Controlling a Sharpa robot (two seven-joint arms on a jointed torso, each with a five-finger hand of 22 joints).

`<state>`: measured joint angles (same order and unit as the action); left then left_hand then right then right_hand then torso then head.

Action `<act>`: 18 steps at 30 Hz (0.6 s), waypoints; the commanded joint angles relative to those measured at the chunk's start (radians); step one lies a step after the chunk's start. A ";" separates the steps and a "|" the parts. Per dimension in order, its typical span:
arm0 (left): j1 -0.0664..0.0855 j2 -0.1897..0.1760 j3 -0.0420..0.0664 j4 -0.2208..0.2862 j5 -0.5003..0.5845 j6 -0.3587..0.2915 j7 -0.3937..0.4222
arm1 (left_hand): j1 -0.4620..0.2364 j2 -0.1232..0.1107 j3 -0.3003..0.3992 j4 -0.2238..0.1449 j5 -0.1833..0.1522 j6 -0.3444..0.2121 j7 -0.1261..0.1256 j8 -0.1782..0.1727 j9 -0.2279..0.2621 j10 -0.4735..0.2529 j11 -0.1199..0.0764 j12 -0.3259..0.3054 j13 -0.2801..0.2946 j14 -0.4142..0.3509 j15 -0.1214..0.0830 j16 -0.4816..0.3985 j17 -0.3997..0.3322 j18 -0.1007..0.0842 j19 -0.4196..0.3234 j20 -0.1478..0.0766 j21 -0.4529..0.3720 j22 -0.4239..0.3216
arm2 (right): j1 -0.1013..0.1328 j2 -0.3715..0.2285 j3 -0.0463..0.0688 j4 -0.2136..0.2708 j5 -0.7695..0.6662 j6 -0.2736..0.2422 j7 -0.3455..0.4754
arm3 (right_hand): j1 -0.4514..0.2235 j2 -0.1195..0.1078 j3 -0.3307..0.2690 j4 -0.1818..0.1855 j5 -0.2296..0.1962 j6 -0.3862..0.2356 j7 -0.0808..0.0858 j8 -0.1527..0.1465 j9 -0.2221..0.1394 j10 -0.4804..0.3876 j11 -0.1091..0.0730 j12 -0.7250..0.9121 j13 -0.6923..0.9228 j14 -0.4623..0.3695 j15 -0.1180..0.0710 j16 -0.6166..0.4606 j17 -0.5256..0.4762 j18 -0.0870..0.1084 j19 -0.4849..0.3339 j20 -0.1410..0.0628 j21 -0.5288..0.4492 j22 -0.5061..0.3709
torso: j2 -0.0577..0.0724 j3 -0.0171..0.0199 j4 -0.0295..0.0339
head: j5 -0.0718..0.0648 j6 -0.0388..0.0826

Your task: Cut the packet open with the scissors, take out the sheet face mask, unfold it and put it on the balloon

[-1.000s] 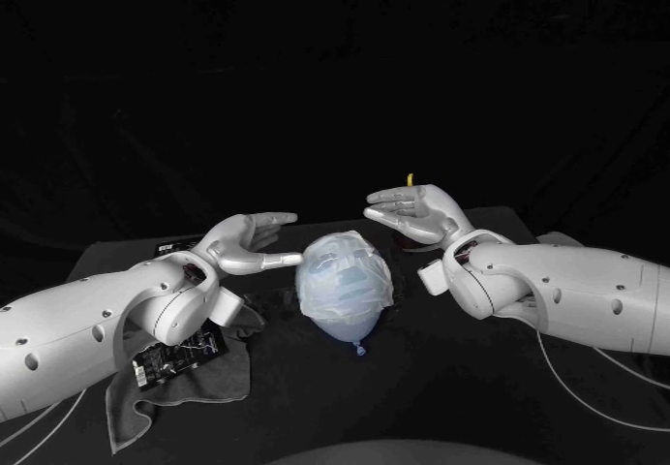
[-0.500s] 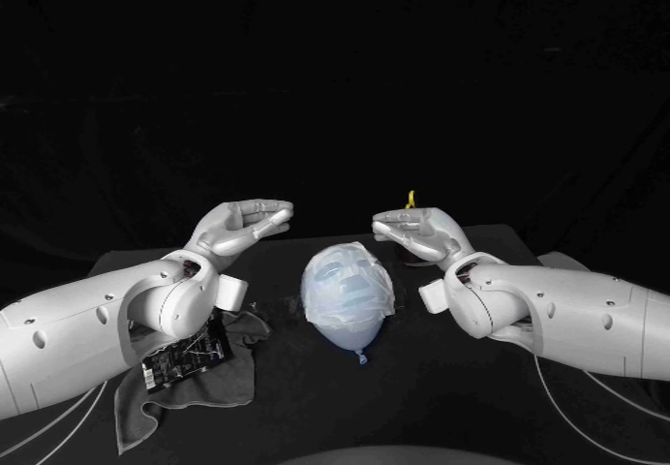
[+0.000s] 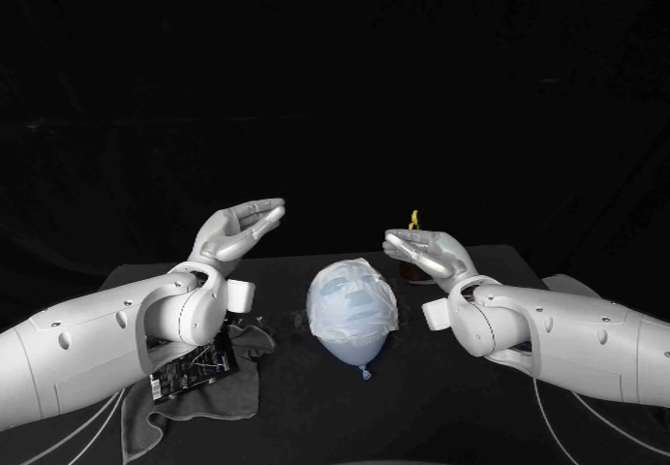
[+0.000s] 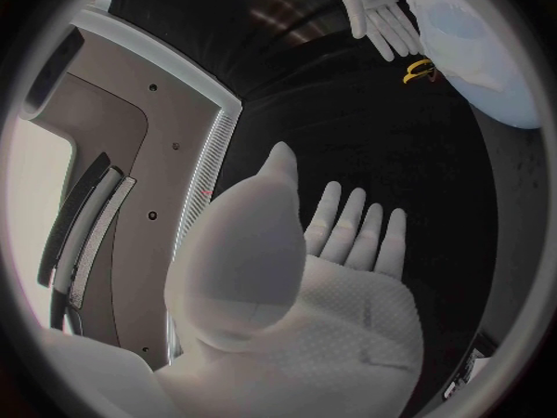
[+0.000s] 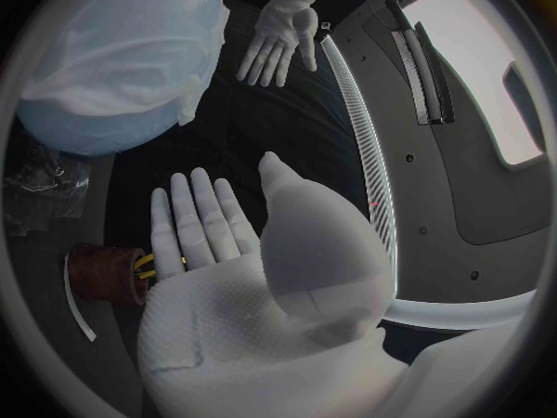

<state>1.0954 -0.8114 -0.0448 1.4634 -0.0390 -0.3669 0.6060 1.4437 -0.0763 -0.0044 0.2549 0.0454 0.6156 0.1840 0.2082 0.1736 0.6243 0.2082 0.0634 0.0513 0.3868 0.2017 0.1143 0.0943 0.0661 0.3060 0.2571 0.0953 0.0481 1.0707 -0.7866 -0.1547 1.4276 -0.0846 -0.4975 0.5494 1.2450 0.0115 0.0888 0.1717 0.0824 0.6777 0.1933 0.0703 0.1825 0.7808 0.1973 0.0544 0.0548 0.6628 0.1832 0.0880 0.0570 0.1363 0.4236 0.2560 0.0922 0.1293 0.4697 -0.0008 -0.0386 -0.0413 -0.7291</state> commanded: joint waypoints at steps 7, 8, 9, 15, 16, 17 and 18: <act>-0.009 0.007 0.011 0.025 0.006 -0.087 -0.021 | -0.680 0.076 0.004 -0.255 -0.045 -0.616 -0.184 -0.208 -0.174 -0.624 -0.208 -0.063 -0.051 -0.387 -0.202 -0.114 -0.094 -0.066 -0.306 -0.257 -0.095 -0.048 | -0.006 0.002 0.052 0.048 0.026 -0.092 -0.010 | -1.245 -0.012 -0.089 -0.172 -0.082 -0.678 -0.193 -0.070 -0.182 -0.781 -0.197 -0.054 -0.055 -0.663 -0.183 -0.088 -0.057 -0.136 -0.424 -0.256 -0.092 -0.129 | 0.026 0.0001 0.0135 | 0.014 0.044; -0.012 0.009 0.013 0.030 0.008 -0.106 -0.025 | -0.710 0.076 0.004 -0.255 -0.045 -0.616 -0.184 -0.208 -0.174 -0.624 -0.208 -0.063 -0.051 -0.387 -0.202 -0.114 -0.094 -0.066 -0.306 -0.257 -0.095 -0.048 | -0.008 0.002 0.063 0.058 0.032 -0.112 -0.012 | -1.245 -0.012 -0.089 -0.172 -0.082 -0.678 -0.193 -0.070 -0.182 -0.781 -0.197 -0.054 -0.055 -0.663 -0.183 -0.088 -0.057 -0.136 -0.424 -0.256 -0.092 -0.129 | 0.032 0.0002 0.0164 | 0.017 0.054; -0.014 0.010 0.015 0.036 0.010 -0.128 -0.030 | -0.740 0.076 0.004 -0.255 -0.045 -0.616 -0.184 -0.208 -0.174 -0.624 -0.208 -0.063 -0.051 -0.387 -0.202 -0.114 -0.094 -0.066 -0.306 -0.257 -0.095 -0.048 | -0.010 0.003 0.076 0.070 0.039 -0.134 -0.015 | -1.245 -0.012 -0.089 -0.172 -0.082 -0.678 -0.193 -0.070 -0.182 -0.781 -0.197 -0.054 -0.055 -0.663 -0.183 -0.088 -0.057 -0.136 -0.424 -0.256 -0.092 -0.129 | 0.038 0.0003 0.0197 | 0.021 0.065; -0.033 0.023 0.033 0.078 0.027 -0.292 -0.063 | -1.444 0.076 0.004 -0.255 -0.045 -0.616 -0.184 -0.208 -0.174 -0.624 -0.208 -0.063 -0.051 -0.387 -0.202 -0.114 -0.094 -0.066 -0.306 -0.257 -0.095 -0.048 | -0.019 0.006 0.139 0.128 0.075 -0.245 -0.026 | -1.245 -0.012 -0.089 -0.172 -0.082 -0.678 -0.193 -0.070 -0.182 -0.781 -0.197 -0.054 -0.055 -0.663 -0.183 -0.088 -0.057 -0.136 -0.424 -0.256 -0.092 -0.129 | 0.068 0.0007 0.0352 | 0.038 0.117; -0.035 0.024 0.035 0.083 0.029 -0.312 -0.067 | -1.444 0.076 0.004 -0.255 -0.045 -0.616 -0.184 -0.208 -0.174 -0.624 -0.208 -0.063 -0.051 -0.387 -0.202 -0.114 -0.094 -0.066 -0.306 -0.257 -0.095 -0.048 | -0.019 0.006 0.144 0.133 0.079 -0.254 -0.027 | -1.245 -0.012 -0.089 -0.172 -0.082 -0.678 -0.193 -0.070 -0.182 -0.781 -0.197 -0.054 -0.055 -0.663 -0.183 -0.088 -0.057 -0.136 -0.424 -0.256 -0.092 -0.129 | 0.070 0.0007 0.0365 | 0.039 0.122; -0.037 0.026 0.037 0.088 0.031 -0.330 -0.071 | -1.444 0.076 0.004 -0.255 -0.045 -0.616 -0.184 -0.208 -0.174 -0.624 -0.208 -0.063 -0.051 -0.387 -0.202 -0.114 -0.094 -0.066 -0.306 -0.257 -0.095 -0.048 | -0.020 0.006 0.149 0.137 0.081 -0.262 -0.028 | -1.245 -0.012 -0.089 -0.172 -0.082 -0.678 -0.193 -0.070 -0.182 -0.781 -0.197 -0.054 -0.055 -0.663 -0.183 -0.088 -0.057 -0.136 -0.424 -0.256 -0.092 -0.129 | 0.072 0.0007 0.0375 | 0.040 0.125; -0.039 0.027 0.039 0.092 0.033 -0.346 -0.074 | -1.444 0.076 0.004 -0.255 -0.045 -0.616 -0.184 -0.208 -0.174 -0.624 -0.208 -0.063 -0.051 -0.387 -0.202 -0.114 -0.094 -0.066 -0.306 -0.257 -0.095 -0.048 | -0.020 0.006 0.152 0.140 0.083 -0.267 -0.029 | -1.245 -0.012 -0.089 -0.172 -0.082 -0.678 -0.193 -0.070 -0.182 -0.781 -0.197 -0.054 -0.055 -0.663 -0.183 -0.088 -0.057 -0.136 -0.424 -0.256 -0.092 -0.129 | 0.074 0.0008 0.0381 | 0.041 0.127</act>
<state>1.0558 -0.7868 -0.0080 1.5491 -0.0204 -0.5951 0.5550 0.2287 -0.0025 -0.0010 0.0163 0.0072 0.0278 0.0087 0.0108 0.0073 0.0284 0.0069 0.0063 0.0030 0.0213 0.0075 0.0085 0.0043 0.0141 0.0173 0.0104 0.0093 0.0032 1.0514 -0.7802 -0.0038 1.5632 -0.0275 -0.6923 0.5254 0.1222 0.0013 0.0032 0.0122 0.0075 0.0301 0.0078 0.0071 0.0074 0.0354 0.0054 0.0065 0.0033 0.0291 0.0067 0.0061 0.0031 0.0216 0.0224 0.0075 0.0086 0.0059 0.5306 -0.0001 -0.0072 -0.0035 -0.6131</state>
